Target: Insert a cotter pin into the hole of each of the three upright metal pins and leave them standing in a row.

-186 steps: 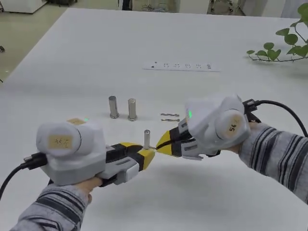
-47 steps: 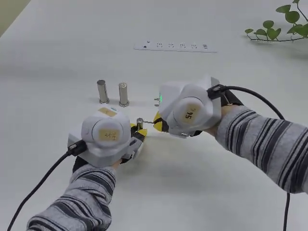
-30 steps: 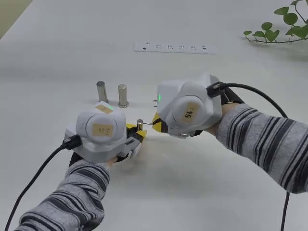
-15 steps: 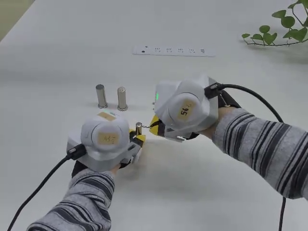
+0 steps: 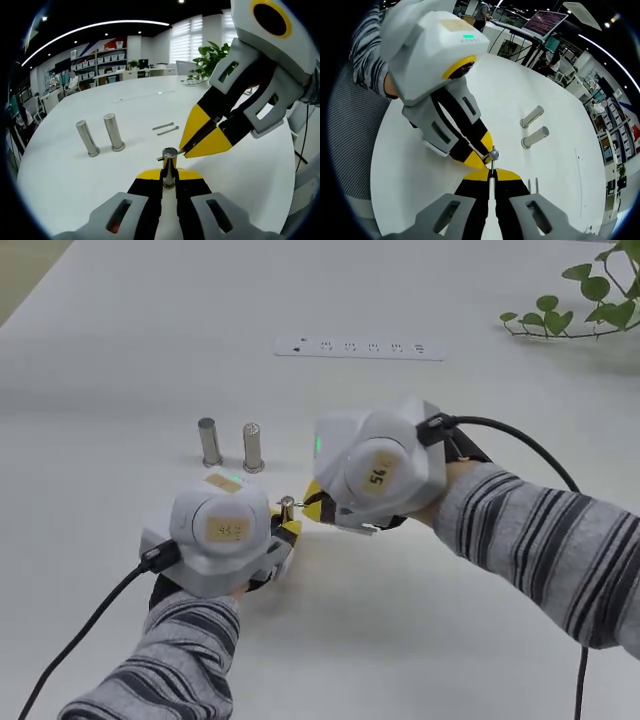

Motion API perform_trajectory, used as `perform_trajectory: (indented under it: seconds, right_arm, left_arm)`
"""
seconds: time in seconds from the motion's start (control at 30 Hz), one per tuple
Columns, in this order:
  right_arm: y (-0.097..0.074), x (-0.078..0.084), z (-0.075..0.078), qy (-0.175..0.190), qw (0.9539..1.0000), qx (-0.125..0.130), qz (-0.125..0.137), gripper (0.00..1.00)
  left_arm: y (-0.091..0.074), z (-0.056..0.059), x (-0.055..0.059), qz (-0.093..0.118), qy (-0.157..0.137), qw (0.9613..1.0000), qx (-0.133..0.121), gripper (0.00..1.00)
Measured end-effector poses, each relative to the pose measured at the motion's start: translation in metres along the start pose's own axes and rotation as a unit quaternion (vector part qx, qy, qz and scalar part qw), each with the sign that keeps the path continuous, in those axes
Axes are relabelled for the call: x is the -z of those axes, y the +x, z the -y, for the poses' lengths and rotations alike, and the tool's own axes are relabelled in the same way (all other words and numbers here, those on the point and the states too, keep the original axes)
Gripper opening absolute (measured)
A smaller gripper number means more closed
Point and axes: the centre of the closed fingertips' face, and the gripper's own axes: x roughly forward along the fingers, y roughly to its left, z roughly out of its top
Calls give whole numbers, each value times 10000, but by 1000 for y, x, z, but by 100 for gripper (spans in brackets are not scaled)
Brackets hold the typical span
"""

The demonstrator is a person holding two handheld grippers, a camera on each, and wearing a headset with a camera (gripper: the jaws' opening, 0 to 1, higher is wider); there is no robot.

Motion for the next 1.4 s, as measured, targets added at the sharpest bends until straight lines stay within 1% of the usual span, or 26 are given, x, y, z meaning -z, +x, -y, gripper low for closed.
perform_trajectory:
  seconds: [0.27,0.37,0.5,0.57,0.73,0.9,0.97,1.27,1.4]
  right_arm:
    - [1,-5,0,-64,9999,45,124,0]
    - [-2,-5,2,-94,9997,140,154,3]
    - [-7,-2,3,-51,9998,163,129,2]
    - [-9,0,3,-17,9998,156,113,0]
    - [-8,0,2,56,9998,115,150,0]
    - [-6,-4,1,38,9997,118,208,0]
    - [-5,-6,1,24,9997,124,214,0]
    - [-4,-8,2,142,9995,129,235,0]
    - [-4,-8,2,258,9993,116,254,0]
  left_arm:
    - [0,0,0,-12,-32,10000,-10,5]
    - [0,0,0,-9,-40,10000,-19,5]
    - [0,0,0,-9,-30,10000,-30,5]
    - [0,0,0,-7,-42,10000,-34,5]
    - [0,0,0,-3,-35,10000,-44,5]
    - [0,0,0,-10,-44,10000,-61,5]
    - [1,0,-1,-15,-2,10000,-97,5]
    - [1,-1,-1,-25,27,9999,-111,5]
    - [1,-1,-1,-31,42,9999,-120,5]
